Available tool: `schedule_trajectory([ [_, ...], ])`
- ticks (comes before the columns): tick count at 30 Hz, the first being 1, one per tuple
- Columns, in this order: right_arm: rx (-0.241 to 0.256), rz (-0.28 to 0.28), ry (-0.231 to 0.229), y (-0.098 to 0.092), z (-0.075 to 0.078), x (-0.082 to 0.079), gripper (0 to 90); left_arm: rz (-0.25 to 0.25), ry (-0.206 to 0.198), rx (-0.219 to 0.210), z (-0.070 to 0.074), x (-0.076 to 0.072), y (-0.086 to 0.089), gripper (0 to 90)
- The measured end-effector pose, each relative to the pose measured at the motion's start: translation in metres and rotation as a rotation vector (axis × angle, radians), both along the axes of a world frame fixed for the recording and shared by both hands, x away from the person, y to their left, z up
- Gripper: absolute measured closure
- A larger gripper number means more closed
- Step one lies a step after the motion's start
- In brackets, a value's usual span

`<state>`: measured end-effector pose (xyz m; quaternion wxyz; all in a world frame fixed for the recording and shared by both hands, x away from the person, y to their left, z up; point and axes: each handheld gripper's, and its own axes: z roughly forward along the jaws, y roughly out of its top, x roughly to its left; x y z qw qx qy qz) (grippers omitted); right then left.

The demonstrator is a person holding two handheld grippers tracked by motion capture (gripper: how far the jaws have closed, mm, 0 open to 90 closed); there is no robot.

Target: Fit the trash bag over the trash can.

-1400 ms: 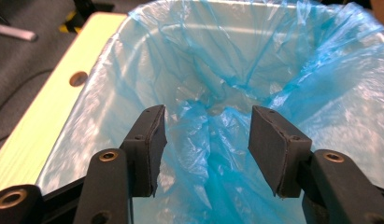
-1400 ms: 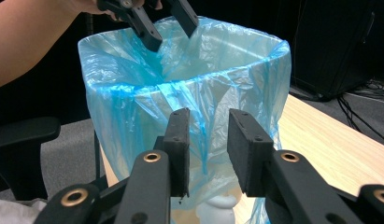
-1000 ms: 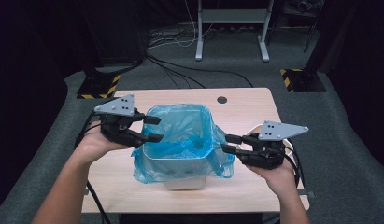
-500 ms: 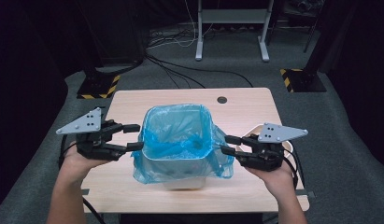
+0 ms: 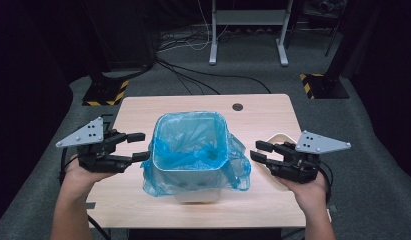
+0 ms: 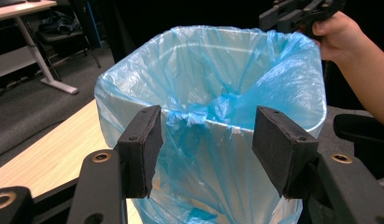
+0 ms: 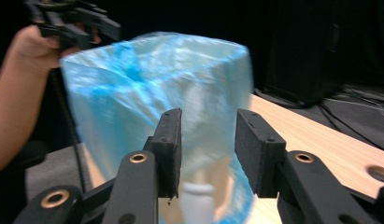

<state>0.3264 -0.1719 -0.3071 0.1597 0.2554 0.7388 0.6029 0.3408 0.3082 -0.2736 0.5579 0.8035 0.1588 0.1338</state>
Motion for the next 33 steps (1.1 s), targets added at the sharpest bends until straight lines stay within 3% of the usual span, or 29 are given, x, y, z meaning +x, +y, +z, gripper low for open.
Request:
schedule_trajectory([
  [7, -0.06, -0.068, 0.002, -0.008, -0.019, 0.01, 60.8, -0.001, -0.006, -0.018, -0.001, -0.002, 0.005, 41.3],
  [15, -0.136, -0.116, 0.018, -0.012, -0.055, 0.025, 61.9, 0.014, -0.004, -0.017, -0.003, -0.002, 0.006, 40.8],
  [27, -0.165, -0.161, 0.044, -0.023, -0.089, 0.036, 62.1, 0.029, -0.018, -0.015, -0.002, -0.006, 0.006, 41.0],
  [33, -0.198, -0.188, 0.078, -0.029, -0.108, 0.04, 62.8, 0.041, -0.014, -0.006, -0.003, -0.005, 0.006, 41.1],
])
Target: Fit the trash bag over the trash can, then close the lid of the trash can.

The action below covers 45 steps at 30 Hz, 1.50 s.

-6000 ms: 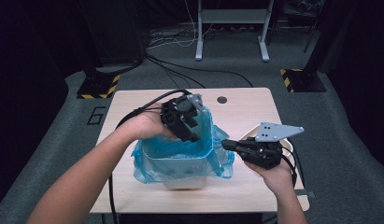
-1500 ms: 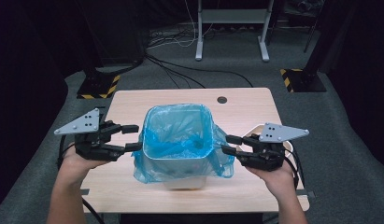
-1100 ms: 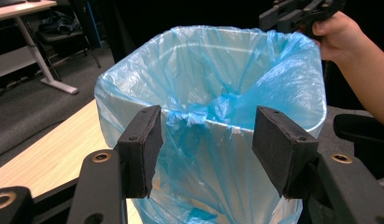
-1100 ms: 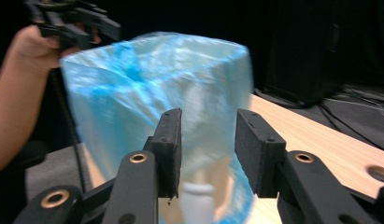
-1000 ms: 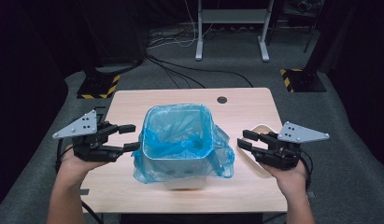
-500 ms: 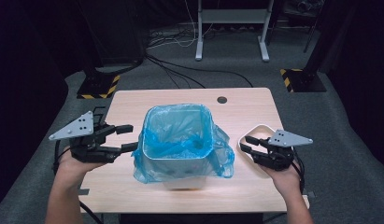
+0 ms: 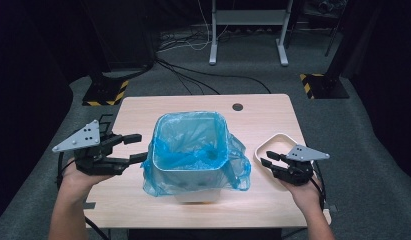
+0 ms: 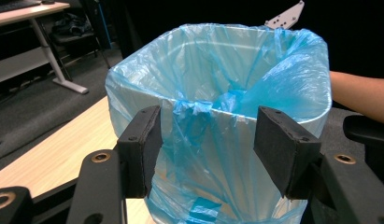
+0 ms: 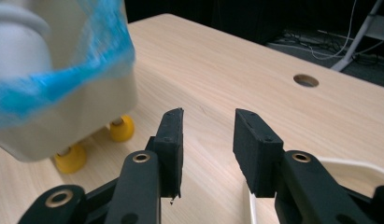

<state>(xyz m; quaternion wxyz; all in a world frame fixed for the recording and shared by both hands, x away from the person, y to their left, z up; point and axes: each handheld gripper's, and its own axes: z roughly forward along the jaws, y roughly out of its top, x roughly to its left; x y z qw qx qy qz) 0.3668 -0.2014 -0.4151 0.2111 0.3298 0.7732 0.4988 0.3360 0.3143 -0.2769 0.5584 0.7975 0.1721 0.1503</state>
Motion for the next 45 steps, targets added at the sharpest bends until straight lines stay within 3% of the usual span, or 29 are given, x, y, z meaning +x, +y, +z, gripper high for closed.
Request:
schedule_trajectory([
  [9, 0.004, -0.046, 0.021, -0.013, -0.03, 0.006, 66.6, 0.009, -0.001, -0.013, 0.001, -0.002, 0.002, 41.1],
  [15, -0.024, -0.06, 0.035, -0.016, -0.047, 0.01, 67.0, 0.011, 0.0, -0.009, 0.001, -0.001, 0.002, 41.1],
  [21, -0.054, -0.057, 0.034, -0.016, -0.058, 0.012, 67.4, 0.012, 0.003, -0.011, 0.0, -0.001, 0.002, 41.0],
  [31, -0.08, -0.044, 0.074, -0.014, -0.07, 0.016, 71.4, 0.019, 0.005, -0.01, 0.0, 0.0, 0.003, 41.0],
  [41, -0.108, -0.071, 0.111, -0.017, -0.08, 0.021, 71.8, 0.022, 0.004, -0.016, 0.0, 0.0, 0.005, 41.0],
  [45, -0.127, -0.097, 0.15, -0.02, -0.087, 0.025, 74.7, 0.019, 0.002, -0.016, 0.001, -0.001, 0.006, 41.0],
])
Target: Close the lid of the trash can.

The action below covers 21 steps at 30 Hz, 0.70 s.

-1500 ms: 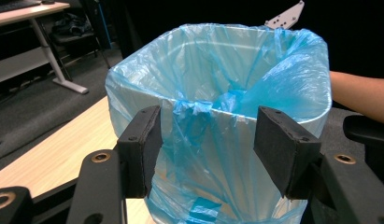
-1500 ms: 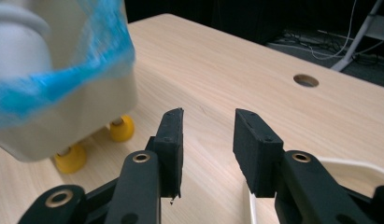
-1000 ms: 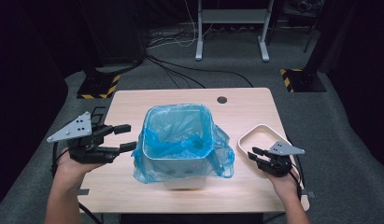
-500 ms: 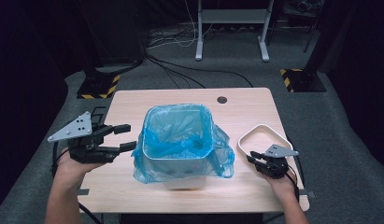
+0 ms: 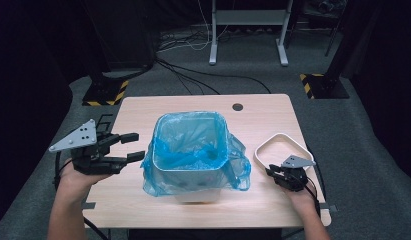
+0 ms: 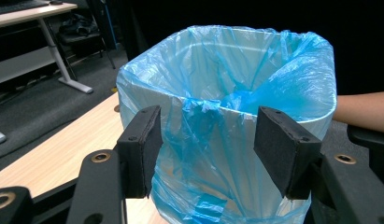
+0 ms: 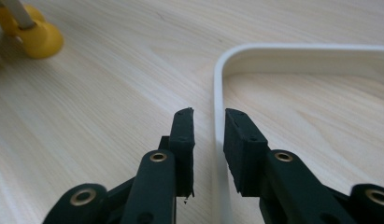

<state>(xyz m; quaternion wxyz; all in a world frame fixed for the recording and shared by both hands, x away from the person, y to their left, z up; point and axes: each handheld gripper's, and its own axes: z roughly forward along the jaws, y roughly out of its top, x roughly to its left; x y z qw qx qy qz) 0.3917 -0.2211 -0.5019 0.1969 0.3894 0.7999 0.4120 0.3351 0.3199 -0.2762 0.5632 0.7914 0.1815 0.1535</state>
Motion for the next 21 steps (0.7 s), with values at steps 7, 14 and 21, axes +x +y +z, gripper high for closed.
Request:
schedule_trajectory([
  [7, -0.023, 0.002, 0.032, -0.0005, -0.0045, 0.0033, 82.8, 0.003, 0.002, -0.002, -0.0002, 0.0006, 0.0013, 41.0],
  [14, -0.009, 0.004, 0.041, -0.0012, -0.0052, 0.0045, 83.3, 0.003, 0.005, -0.005, -0.0007, 0.0011, 0.0011, 41.0],
  [21, -0.012, 0.005, 0.055, -0.0006, -0.0082, 0.0066, 81.7, 0.004, 0.01, -0.001, -0.0017, 0.0018, 0.0014, 41.1],
])
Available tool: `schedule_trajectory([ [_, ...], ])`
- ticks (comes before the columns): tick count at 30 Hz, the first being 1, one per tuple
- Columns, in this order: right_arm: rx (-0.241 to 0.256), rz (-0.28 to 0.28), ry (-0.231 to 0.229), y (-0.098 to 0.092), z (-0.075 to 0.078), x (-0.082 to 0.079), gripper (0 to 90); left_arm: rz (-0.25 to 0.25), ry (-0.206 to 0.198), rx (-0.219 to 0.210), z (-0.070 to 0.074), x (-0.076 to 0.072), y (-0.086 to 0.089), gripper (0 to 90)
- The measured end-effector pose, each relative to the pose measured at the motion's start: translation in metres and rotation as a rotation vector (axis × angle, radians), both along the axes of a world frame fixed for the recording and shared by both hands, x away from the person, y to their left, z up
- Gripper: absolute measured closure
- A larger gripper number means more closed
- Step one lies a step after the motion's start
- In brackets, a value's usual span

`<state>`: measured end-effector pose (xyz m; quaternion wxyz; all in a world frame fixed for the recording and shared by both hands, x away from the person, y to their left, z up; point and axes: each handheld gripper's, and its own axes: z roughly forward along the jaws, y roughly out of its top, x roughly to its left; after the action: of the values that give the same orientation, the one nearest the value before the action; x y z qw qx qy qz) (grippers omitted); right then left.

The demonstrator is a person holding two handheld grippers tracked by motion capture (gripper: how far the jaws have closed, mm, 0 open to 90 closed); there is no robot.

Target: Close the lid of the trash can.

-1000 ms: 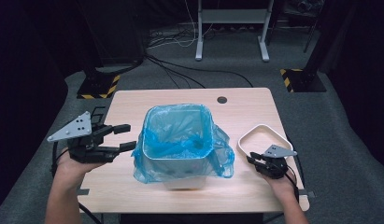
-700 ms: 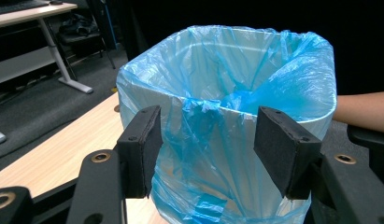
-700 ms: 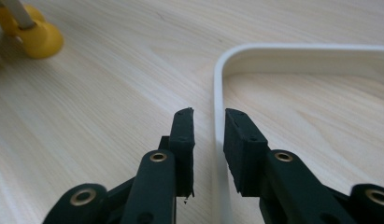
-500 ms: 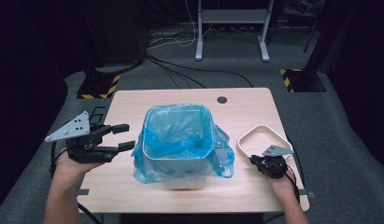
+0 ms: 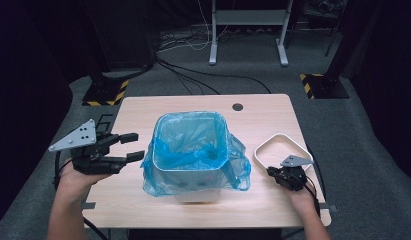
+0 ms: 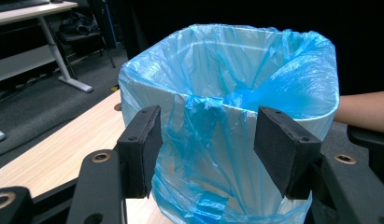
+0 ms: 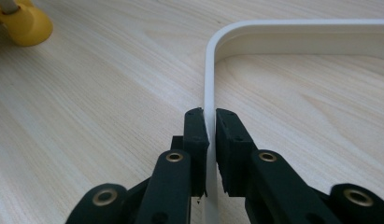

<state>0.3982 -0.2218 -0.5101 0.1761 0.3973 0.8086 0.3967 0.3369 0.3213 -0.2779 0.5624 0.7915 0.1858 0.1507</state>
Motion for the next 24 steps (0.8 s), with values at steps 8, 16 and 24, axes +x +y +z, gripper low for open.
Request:
schedule_trajectory([
  [8, -0.031, 0.008, 0.003, 0.002, 0.001, 0.001, 84.3, 0.0, 0.002, -0.002, 0.0, 0.0, 0.0, 41.1],
  [16, -0.024, 0.049, -0.01, 0.004, 0.012, -0.002, 84.5, 0.001, 0.0, -0.003, 0.0, 0.0, 0.001, 41.1],
  [24, -0.004, 0.071, -0.016, 0.004, 0.025, -0.005, 84.6, 0.002, -0.004, -0.006, 0.001, -0.001, 0.001, 41.2],
])
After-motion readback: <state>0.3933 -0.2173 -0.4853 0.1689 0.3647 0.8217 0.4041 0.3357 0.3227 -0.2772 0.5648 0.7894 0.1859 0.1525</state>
